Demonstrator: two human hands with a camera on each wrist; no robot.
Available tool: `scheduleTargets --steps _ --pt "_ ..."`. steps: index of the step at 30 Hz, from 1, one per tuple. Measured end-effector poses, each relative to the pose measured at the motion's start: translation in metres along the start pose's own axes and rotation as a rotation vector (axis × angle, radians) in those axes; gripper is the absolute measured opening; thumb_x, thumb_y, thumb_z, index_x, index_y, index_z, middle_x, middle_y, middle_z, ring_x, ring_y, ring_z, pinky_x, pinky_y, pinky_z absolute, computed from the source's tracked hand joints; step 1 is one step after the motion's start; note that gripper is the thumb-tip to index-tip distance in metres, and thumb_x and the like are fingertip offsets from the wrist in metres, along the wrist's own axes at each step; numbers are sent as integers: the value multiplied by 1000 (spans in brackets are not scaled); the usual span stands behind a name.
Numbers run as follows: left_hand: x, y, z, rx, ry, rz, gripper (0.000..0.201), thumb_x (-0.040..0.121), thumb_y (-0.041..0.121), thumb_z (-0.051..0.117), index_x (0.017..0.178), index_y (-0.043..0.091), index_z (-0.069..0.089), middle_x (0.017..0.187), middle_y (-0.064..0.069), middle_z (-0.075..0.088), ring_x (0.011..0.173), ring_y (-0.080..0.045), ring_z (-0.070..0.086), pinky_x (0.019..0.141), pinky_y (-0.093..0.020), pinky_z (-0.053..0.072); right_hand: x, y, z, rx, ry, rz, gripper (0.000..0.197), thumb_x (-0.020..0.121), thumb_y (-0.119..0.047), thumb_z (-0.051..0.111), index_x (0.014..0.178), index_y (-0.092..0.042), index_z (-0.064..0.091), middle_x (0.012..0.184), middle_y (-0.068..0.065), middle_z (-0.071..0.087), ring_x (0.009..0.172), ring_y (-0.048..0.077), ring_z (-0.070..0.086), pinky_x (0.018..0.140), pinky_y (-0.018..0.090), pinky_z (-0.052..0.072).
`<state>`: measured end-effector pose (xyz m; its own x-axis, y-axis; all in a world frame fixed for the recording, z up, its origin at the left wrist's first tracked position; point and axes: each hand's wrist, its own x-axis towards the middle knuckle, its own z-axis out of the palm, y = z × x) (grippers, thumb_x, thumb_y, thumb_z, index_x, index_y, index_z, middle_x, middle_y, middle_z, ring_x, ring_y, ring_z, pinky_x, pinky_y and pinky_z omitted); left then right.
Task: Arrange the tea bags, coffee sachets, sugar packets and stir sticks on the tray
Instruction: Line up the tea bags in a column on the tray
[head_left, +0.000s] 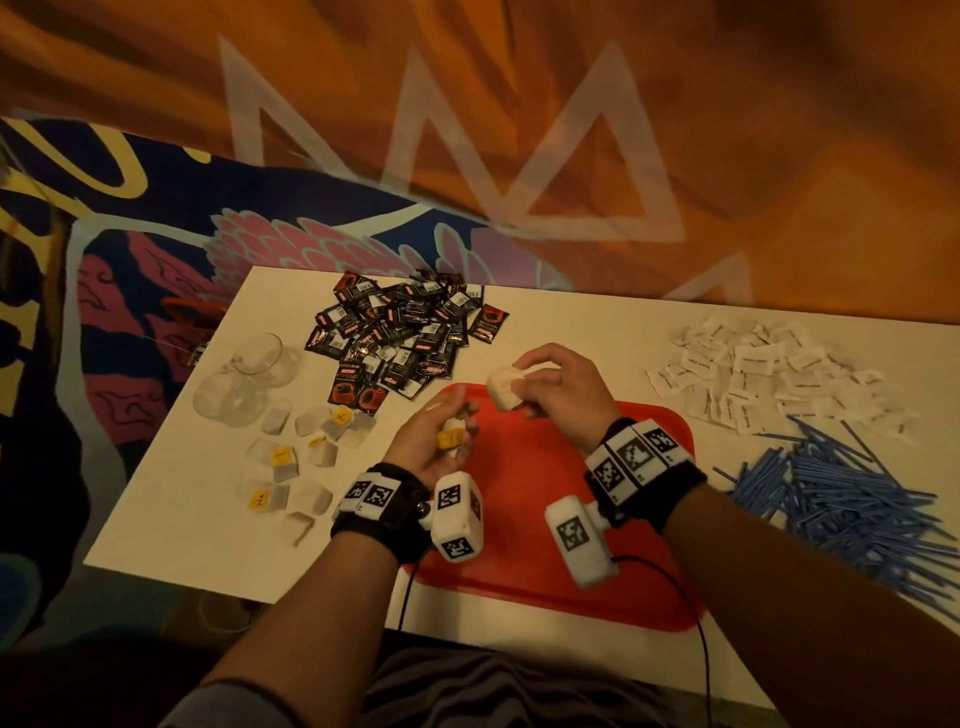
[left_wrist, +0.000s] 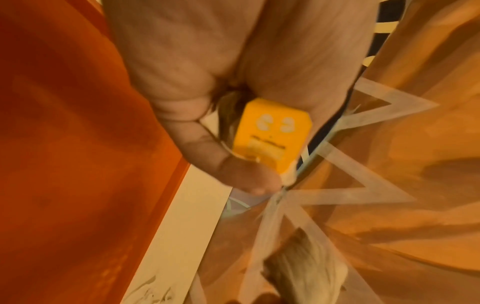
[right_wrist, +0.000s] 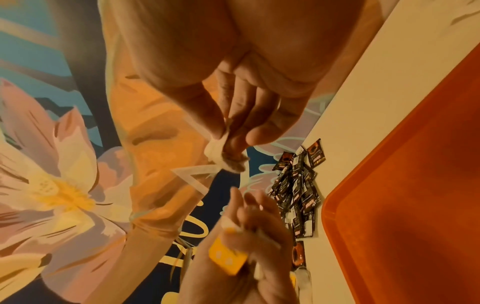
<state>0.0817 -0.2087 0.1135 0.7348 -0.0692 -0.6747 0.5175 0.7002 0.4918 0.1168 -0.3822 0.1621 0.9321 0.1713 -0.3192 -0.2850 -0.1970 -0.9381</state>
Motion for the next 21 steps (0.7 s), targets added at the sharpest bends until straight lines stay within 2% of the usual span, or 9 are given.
scheduleTargets --steps 3,6,8,9,11,13,16,18,21 --pt "-2 5 -6 228 141 139 12 96 17 60 104 11 67 79 -4 61 51 -10 50 36 -17 37 2 3 -9 -122 72 -63 27 83 -4 68 87 -30 62 71 1 71 59 17 63 68 33 54" --pt "-6 16 1 807 267 463 10 92 21 69 98 15 74 83 -1 68 65 -12 57 52 -20 44 4 5 -10 -278 162 -122 30 82 -8 66 78 -38 66 71 -9 70 68 9 66 71 28 54" --pt "-13 20 16 1223 179 770 7 83 24 78 85 20 73 82 11 65 73 -1 57 66 -7 40 5 3 -5 -345 188 -148 30 81 -7 64 73 -35 68 72 -15 67 71 3 63 73 22 50" --pt "-15 20 22 1377 94 906 12 79 26 82 84 20 74 82 15 60 74 3 54 68 -5 37 5 1 0 -356 194 -151 29 81 -6 64 72 -34 69 70 -17 66 71 3 63 73 18 48" --pt "-13 18 28 1547 -30 1052 24 73 29 86 88 16 74 85 11 56 74 -3 50 69 -10 34 4 -2 10 -362 196 -152 26 81 -9 66 72 -33 69 70 -16 66 72 5 63 70 12 45" --pt "-9 19 29 1579 -34 1110 29 74 29 86 91 11 71 88 4 58 78 -9 50 70 -19 35 4 -5 20 -341 198 -161 23 81 -13 68 71 -34 68 74 -10 69 75 6 64 73 14 48" --pt "-7 28 23 1478 -39 1146 21 80 25 82 91 11 71 85 3 64 74 -8 53 67 -13 35 5 -8 27 -208 182 -187 23 83 -15 69 72 -35 69 77 -6 72 75 10 68 74 28 55" --pt "-8 35 20 1361 -40 1050 11 85 23 77 89 15 73 79 11 64 70 -1 56 66 -12 40 4 -9 25 -100 172 -168 22 85 -8 66 79 -29 72 77 1 72 72 14 68 68 29 54" --pt "-2 46 16 1080 -22 795 4 89 18 73 86 21 72 71 14 64 59 3 56 61 -22 46 7 -3 22 -44 204 -155 24 84 -6 65 85 -28 72 82 2 70 76 18 65 67 31 52"
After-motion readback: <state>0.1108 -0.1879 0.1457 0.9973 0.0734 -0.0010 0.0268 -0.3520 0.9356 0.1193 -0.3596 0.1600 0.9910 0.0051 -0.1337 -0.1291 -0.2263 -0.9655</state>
